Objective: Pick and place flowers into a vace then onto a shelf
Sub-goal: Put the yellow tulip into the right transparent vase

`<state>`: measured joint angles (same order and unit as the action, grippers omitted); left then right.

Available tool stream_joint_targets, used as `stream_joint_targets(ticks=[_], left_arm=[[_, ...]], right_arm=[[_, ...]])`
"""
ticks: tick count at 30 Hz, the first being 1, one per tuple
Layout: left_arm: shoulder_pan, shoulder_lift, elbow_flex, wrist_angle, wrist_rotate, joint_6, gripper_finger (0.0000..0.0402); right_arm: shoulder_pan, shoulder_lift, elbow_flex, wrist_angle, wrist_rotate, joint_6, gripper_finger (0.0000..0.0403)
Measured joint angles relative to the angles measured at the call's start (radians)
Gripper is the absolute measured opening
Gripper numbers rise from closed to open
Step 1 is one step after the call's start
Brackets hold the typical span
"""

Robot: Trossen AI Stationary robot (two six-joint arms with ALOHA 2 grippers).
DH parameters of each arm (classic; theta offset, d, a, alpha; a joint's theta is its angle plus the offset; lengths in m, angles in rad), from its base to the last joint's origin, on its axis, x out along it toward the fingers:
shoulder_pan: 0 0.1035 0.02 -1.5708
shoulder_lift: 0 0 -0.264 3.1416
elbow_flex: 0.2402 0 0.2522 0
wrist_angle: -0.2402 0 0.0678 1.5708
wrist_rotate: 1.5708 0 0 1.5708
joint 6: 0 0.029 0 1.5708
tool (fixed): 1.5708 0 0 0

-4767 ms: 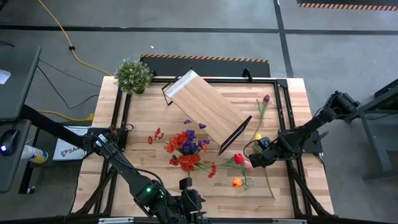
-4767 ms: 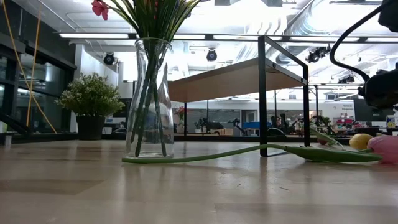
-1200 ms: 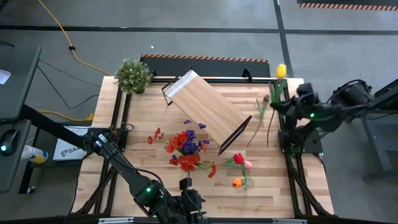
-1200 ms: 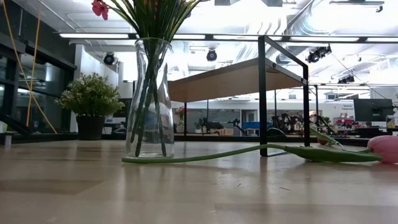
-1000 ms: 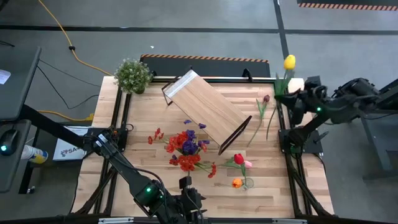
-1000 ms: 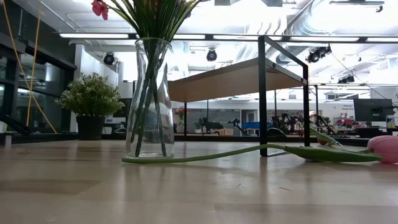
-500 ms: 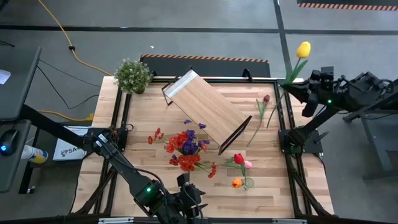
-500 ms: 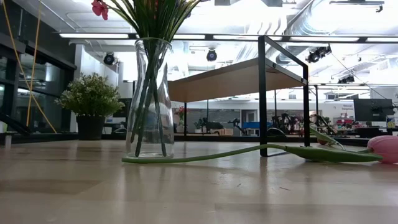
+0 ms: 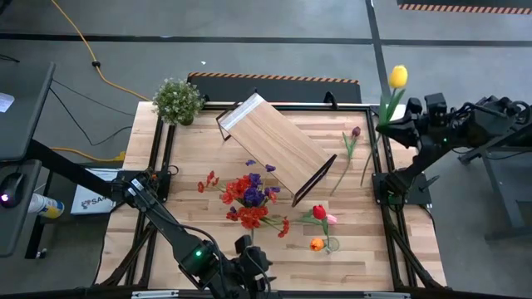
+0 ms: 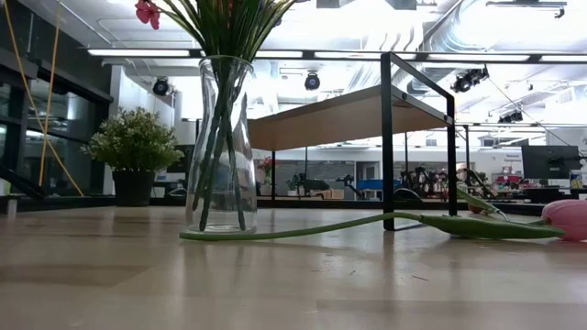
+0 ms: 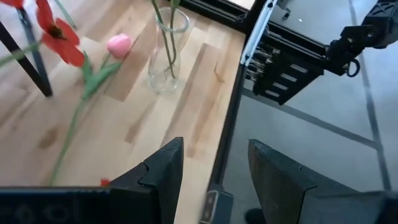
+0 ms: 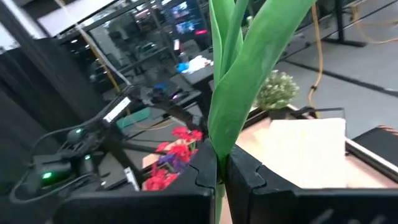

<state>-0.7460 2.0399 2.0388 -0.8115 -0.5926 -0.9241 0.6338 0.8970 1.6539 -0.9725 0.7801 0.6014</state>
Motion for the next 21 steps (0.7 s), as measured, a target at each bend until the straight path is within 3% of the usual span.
stream_joint_targets(ticks=[6,14,21], left_arm=[[0.0,0.0,0.0,0.001,0.011,-0.032,0.0211],[0.0,0.0,0.0,0.001,0.026,-0.05,0.0211],[0.0,0.0,0.0,0.002,0.035,-0.053,0.0211]], right_arm=[[0.006,0.025,0.0,0.006,-0.055,0.0,0.0004],[0.082,0.1,0.0,0.006,-0.052,0.0,0.0003],[0.214,0.142,-0.001,0.031,0.039,0.001,0.0004]])
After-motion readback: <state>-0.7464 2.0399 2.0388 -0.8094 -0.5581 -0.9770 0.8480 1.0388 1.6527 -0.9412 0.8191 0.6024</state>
